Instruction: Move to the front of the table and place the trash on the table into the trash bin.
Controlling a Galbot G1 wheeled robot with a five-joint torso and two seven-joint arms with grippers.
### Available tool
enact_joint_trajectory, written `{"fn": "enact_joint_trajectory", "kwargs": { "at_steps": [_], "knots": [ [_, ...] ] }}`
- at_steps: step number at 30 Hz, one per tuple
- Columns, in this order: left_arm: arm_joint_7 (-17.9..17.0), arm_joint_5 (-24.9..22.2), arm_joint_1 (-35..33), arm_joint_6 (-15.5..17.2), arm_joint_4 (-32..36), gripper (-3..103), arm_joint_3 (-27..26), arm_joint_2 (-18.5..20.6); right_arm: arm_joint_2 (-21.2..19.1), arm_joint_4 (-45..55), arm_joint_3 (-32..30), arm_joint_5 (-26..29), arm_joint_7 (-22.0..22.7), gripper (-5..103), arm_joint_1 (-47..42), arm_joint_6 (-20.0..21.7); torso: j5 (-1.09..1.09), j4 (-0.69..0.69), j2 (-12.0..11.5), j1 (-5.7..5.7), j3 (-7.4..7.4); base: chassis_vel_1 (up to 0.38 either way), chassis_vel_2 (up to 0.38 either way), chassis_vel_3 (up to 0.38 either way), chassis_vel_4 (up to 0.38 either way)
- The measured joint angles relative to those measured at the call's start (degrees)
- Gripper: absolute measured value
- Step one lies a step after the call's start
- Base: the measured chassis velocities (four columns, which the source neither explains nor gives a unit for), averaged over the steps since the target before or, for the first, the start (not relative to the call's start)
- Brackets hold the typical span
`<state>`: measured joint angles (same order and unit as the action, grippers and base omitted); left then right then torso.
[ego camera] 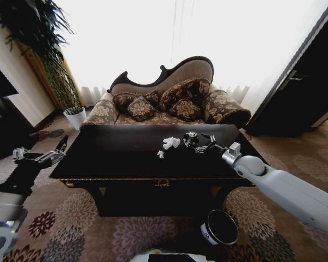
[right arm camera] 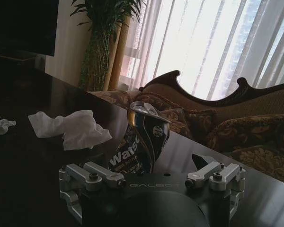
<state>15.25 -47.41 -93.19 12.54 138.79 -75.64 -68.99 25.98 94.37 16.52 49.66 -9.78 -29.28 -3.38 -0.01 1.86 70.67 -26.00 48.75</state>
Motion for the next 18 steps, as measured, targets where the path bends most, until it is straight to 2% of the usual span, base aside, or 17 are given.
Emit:
{"fn": "enact_joint_trajectory", "kwargs": {
  "at_steps": [6, 18],
  "knots": [
    [0.25, 0.69, 0.18, -0.02, -0.27, 100, 0.43, -0.40, 1.24, -0.64, 1.80, 2.58, -0.05, 100, 0.66, -0.18, 0.00, 0.00, 0.00, 0.00, 0.00, 0.000, 0.000, 0.000, 0.000],
    [0.67, 1.28, 0.26, -0.10, -0.60, 100, 0.60, -0.11, 2.39, -1.97, 2.90, 3.55, -1.23, 99, 2.30, -0.82, 0.00, 0.00, 0.00, 0.00, 0.00, 0.000, 0.000, 0.000, 0.000]
  ]
}}
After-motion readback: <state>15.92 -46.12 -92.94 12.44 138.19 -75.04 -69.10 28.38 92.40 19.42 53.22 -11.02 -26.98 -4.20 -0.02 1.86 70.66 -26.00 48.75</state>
